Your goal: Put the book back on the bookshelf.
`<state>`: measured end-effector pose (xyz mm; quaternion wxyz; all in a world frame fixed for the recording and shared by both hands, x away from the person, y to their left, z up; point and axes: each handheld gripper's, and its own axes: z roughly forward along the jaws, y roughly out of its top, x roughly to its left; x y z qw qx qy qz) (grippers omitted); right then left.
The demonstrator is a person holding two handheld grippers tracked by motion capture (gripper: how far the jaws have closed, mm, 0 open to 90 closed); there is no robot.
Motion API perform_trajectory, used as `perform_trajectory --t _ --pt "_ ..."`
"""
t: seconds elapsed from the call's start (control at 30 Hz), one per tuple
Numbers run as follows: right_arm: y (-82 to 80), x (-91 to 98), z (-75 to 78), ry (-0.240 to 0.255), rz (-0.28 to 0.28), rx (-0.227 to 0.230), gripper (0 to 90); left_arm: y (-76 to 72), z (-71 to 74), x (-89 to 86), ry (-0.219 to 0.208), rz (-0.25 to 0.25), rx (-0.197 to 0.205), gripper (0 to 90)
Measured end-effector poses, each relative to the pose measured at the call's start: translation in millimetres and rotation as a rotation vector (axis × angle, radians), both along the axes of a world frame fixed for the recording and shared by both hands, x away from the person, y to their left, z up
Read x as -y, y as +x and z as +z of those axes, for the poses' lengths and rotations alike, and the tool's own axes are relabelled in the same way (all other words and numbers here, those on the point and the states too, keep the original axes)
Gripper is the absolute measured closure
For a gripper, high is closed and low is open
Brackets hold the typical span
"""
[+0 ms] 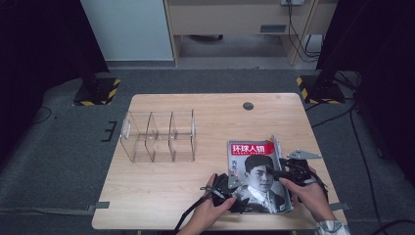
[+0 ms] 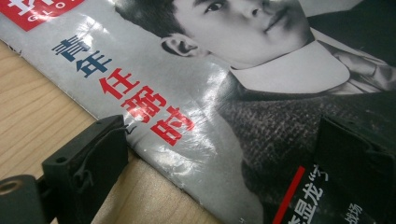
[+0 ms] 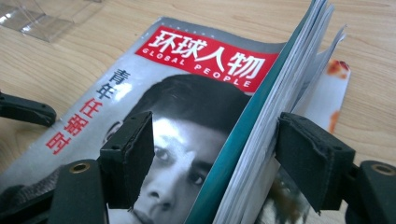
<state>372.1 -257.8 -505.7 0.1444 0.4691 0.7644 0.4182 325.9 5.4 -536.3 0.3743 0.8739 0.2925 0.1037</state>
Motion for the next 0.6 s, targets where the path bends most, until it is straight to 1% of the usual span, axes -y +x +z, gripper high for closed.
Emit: perform_trajectory --t 0.03,0.13,0.27,0.33,0.5,0.6 --pt "0.9 -2.3 0.1 -0.001 0.000 -0.004 26.0 0.1 0.0 0.0 0.000 -0.001 0.000 2.3" --pt "2.7 -4.7 -2.8 -0.030 -0.002 -0.008 25.5 0.0 0.0 0.0 0.000 0.000 0.000 2.3" --pt "5.9 -3.7 -9.2 -0.056 -0.016 -0.043 25.8 0.0 0.0 0.0 0.000 -0.001 0.000 2.3" --pt "6.0 -2.9 -12.8 -0.057 -0.034 -0.056 26.7 0.1 0.0 0.0 0.000 -0.001 0.000 2.3" --pt "5.7 -2.4 -15.6 -0.098 -0.033 -0.034 30.7 0.1 0.0 0.0 0.000 -0.001 0.000 2.3" --pt "5.6 -3.4 -16.6 -0.106 -0.032 -0.023 31.2 0.1 0.0 0.0 0.001 -0.001 0.000 2.3"
